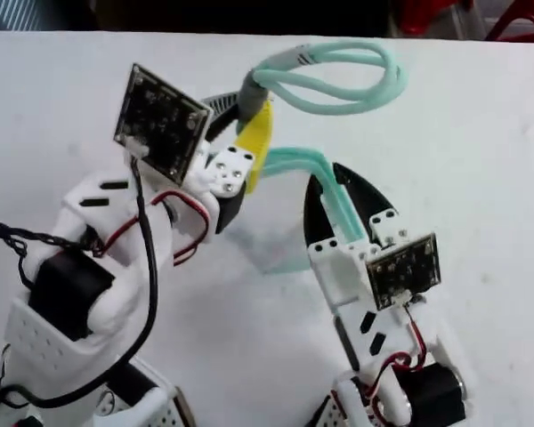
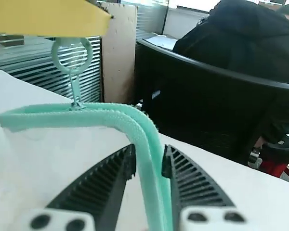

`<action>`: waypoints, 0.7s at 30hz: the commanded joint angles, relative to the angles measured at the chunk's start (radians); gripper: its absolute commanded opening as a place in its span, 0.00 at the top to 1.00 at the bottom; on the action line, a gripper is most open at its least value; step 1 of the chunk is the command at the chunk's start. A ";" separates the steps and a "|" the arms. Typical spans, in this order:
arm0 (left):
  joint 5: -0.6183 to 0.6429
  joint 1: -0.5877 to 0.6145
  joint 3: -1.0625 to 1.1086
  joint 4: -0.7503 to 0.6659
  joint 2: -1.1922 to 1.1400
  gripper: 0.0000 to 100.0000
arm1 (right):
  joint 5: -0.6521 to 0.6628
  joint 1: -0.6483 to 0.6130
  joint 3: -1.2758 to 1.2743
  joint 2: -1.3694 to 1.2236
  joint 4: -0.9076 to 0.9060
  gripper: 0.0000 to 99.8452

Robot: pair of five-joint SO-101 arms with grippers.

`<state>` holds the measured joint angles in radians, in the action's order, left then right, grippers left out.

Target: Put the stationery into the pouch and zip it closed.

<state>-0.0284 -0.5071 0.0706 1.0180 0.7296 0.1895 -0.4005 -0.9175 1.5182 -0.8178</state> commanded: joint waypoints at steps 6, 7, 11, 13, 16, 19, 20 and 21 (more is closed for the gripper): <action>-0.008 -0.053 -0.008 0.003 0.013 0.98 | 0.009 0.001 -0.006 0.007 0.002 0.92; -0.008 -0.067 -0.008 0.003 0.013 0.98 | 0.009 0.002 -0.008 0.007 0.002 0.92; -0.008 -0.093 -0.009 0.003 0.013 0.98 | 0.009 0.013 -0.008 0.015 -0.004 0.92; -0.008 -0.099 -0.009 0.003 0.013 0.98 | 0.005 0.036 -0.003 0.016 -0.007 0.92; -0.009 -0.099 -0.005 -0.003 0.008 0.98 | 0.000 0.044 0.043 0.016 -0.079 0.91; -0.009 -0.099 -0.003 -0.006 0.004 0.98 | 0.000 -0.045 0.130 0.016 -0.193 0.91; -0.009 -0.099 -0.003 -0.009 0.004 0.98 | 0.000 -0.070 0.160 0.016 -0.223 0.91; -0.009 -0.099 -0.003 -0.021 0.004 0.98 | 0.000 -0.091 0.189 0.016 -0.248 0.91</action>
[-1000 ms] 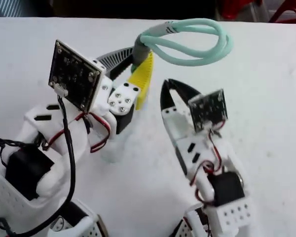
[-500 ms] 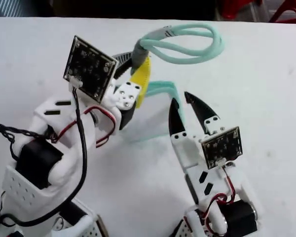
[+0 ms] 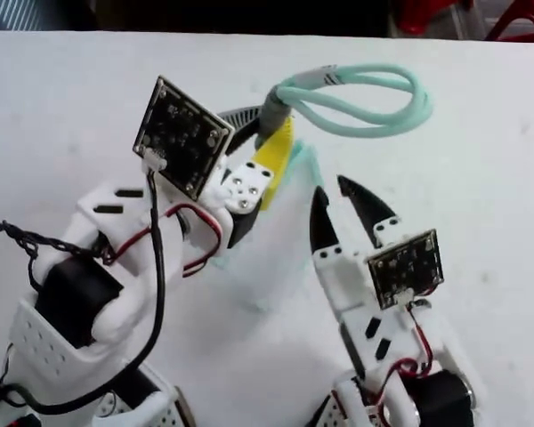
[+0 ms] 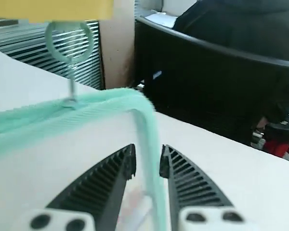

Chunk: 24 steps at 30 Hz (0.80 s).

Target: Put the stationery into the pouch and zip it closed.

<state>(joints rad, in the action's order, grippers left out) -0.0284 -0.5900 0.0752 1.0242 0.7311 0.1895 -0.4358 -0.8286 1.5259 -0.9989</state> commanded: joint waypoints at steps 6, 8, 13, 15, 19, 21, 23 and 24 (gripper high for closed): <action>-0.009 -0.016 -0.006 -0.046 0.002 0.98 | -0.028 -0.140 0.207 0.008 -0.166 0.91; -0.009 -0.016 0.005 -0.048 0.001 0.98 | -0.072 -0.165 0.222 0.004 -0.191 0.87; -0.009 -0.016 0.103 -0.120 0.004 0.98 | -0.206 -0.174 0.230 0.001 -0.189 0.73; -0.009 -0.018 0.150 -0.150 0.008 0.98 | -0.227 -0.170 0.227 0.001 -0.143 0.72; -0.014 -0.050 0.184 -0.152 0.010 0.98 | -0.221 -0.147 0.227 0.007 -0.084 0.72; -0.015 -0.070 0.186 -0.133 0.010 0.98 | -0.222 -0.128 0.250 0.008 -0.053 0.72; -0.015 -0.087 0.186 -0.114 0.010 0.98 | -0.252 -0.120 0.275 0.002 -0.042 0.72; -0.015 -0.093 0.186 -0.101 0.010 0.98 | -0.279 -0.119 0.278 0.001 -0.039 0.72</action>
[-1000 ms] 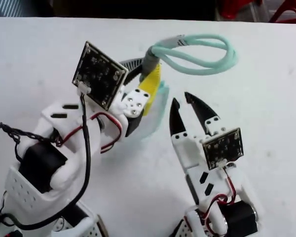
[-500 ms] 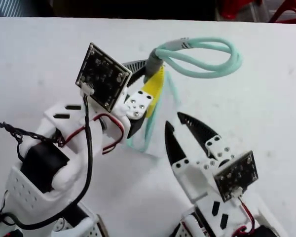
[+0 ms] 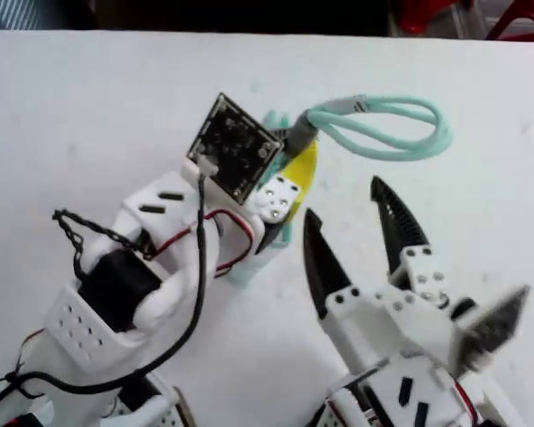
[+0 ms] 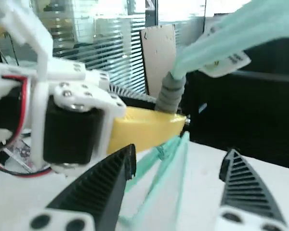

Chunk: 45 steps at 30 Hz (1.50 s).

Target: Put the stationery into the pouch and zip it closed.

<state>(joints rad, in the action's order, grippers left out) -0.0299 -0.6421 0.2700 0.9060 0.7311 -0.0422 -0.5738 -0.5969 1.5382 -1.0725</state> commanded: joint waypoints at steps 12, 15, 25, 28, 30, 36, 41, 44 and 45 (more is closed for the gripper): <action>-0.015 -0.045 -0.009 0.114 0.012 0.98 | -0.207 0.079 0.014 -0.015 0.143 0.72; -0.015 -0.045 0.005 0.115 0.012 0.98 | -0.201 0.081 -0.032 -0.015 0.206 0.76; -0.146 -0.044 0.187 0.069 0.185 0.98 | -0.198 0.082 -0.005 -0.160 0.226 0.76; -0.149 -0.044 0.253 0.028 0.274 0.98 | -0.199 0.084 0.035 -0.226 0.182 0.78; -0.150 -0.047 0.292 0.006 0.329 0.98 | -0.199 0.079 0.051 -0.259 0.159 0.79; -0.187 -0.050 0.423 -0.104 0.418 0.98 | -0.198 0.079 0.074 -0.269 0.111 0.79; -0.256 -0.074 0.465 -0.103 0.435 0.98 | -0.198 0.079 0.074 -0.277 0.074 0.78; -0.262 -0.073 0.470 -0.101 0.435 0.98 | -0.186 0.054 0.095 -0.268 0.013 0.78; -0.262 -0.073 0.470 -0.104 0.435 0.98 | -0.152 0.024 0.118 -0.269 -0.025 0.78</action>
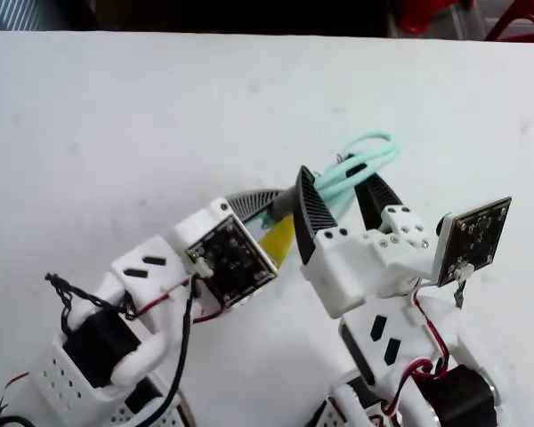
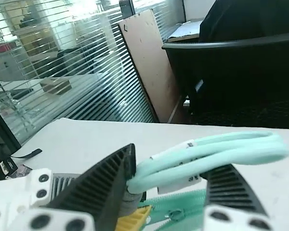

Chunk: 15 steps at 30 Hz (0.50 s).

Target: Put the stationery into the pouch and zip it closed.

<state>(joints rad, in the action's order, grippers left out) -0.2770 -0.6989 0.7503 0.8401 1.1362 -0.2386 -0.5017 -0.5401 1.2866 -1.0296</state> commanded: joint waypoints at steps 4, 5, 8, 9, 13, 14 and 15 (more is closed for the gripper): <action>-0.015 -0.015 -0.017 -0.035 0.030 0.98 | 0.124 -0.136 0.120 -0.025 -0.130 0.78; -0.015 -0.015 -0.017 -0.037 0.030 0.98 | 0.123 -0.133 0.123 -0.027 -0.127 0.78; -0.015 -0.015 -0.015 -0.035 0.030 0.98 | 0.123 -0.130 0.120 -0.033 -0.114 0.72; -0.015 -0.015 -0.012 -0.034 0.030 0.98 | 0.123 -0.130 0.121 -0.045 -0.113 0.71; -0.015 0.001 -0.009 -0.031 0.030 0.98 | 0.123 -0.093 0.158 -0.125 -0.104 0.71; -0.015 0.002 -0.011 -0.023 0.031 0.98 | 0.123 -0.077 0.170 -0.153 -0.101 0.71; -0.015 0.002 -0.009 -0.020 0.035 0.98 | 0.123 -0.068 0.184 -0.182 -0.104 0.71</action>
<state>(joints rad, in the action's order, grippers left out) -0.2831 -0.7020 0.7518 0.8385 1.1469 -0.1266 -0.6015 -0.4158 1.1730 -1.1462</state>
